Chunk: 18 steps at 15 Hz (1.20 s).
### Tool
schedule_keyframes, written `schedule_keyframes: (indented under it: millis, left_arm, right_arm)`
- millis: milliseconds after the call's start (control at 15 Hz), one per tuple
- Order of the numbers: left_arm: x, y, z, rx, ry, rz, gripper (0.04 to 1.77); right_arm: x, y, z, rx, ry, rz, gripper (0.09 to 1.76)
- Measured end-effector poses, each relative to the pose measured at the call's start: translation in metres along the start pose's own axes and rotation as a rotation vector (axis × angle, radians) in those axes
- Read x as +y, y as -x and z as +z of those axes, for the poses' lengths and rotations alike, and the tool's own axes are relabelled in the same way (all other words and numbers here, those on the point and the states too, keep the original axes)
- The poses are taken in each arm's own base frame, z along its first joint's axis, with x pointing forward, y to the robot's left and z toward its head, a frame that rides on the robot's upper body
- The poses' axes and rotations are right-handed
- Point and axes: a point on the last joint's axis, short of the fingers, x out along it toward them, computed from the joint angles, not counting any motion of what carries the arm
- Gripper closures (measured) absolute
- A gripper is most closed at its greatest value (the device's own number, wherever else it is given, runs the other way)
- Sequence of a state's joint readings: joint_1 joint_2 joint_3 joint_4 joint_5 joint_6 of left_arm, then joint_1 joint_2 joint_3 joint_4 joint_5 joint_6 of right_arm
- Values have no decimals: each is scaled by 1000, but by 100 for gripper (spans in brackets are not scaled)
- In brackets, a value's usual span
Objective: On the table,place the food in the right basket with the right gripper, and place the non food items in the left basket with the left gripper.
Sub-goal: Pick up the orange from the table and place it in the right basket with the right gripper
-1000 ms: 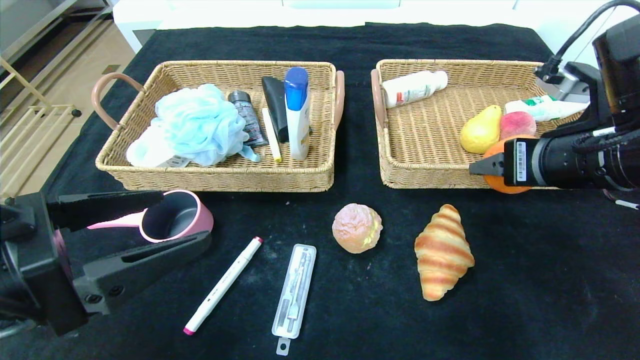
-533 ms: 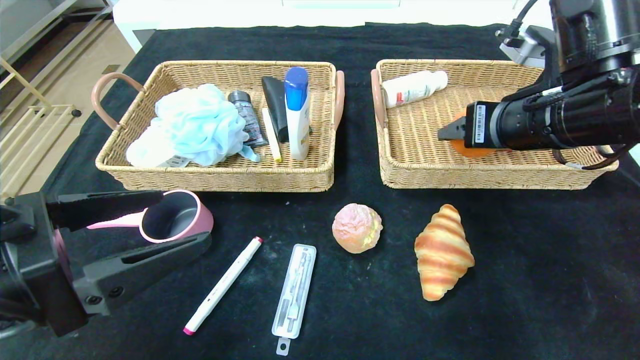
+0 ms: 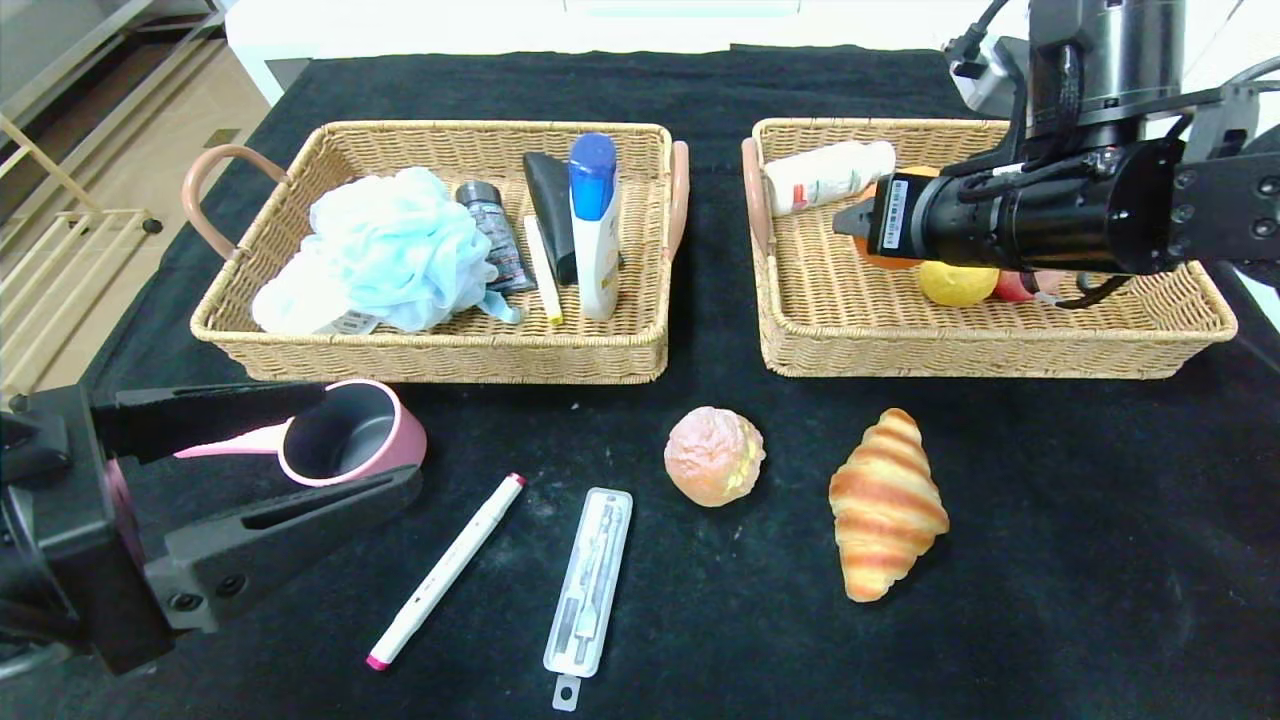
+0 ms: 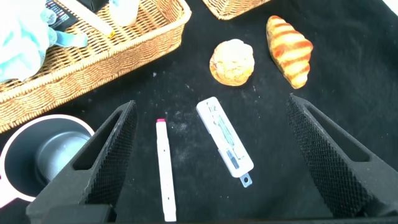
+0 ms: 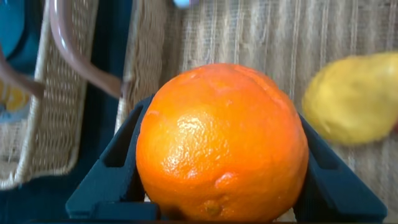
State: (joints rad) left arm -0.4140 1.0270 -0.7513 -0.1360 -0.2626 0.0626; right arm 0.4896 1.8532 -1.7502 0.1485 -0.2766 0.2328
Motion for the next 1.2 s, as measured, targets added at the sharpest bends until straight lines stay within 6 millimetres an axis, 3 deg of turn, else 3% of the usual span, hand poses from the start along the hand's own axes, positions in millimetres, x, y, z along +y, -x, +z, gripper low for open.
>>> schedule_keyframes:
  millis: [200, 600, 1200]
  left_arm:
    - [0, 0, 0, -4, -1, 1, 9]
    - [0, 0, 0, -3, -1, 0, 9]
    - [0, 0, -1, 3, 1, -3, 9]
  right_arm:
    - [1, -15, -2, -55, 0, -13, 60]
    - [1, -27, -10, -40, 25, -39, 60]
    - [2, -25, -8, -44, 48, -56, 29]
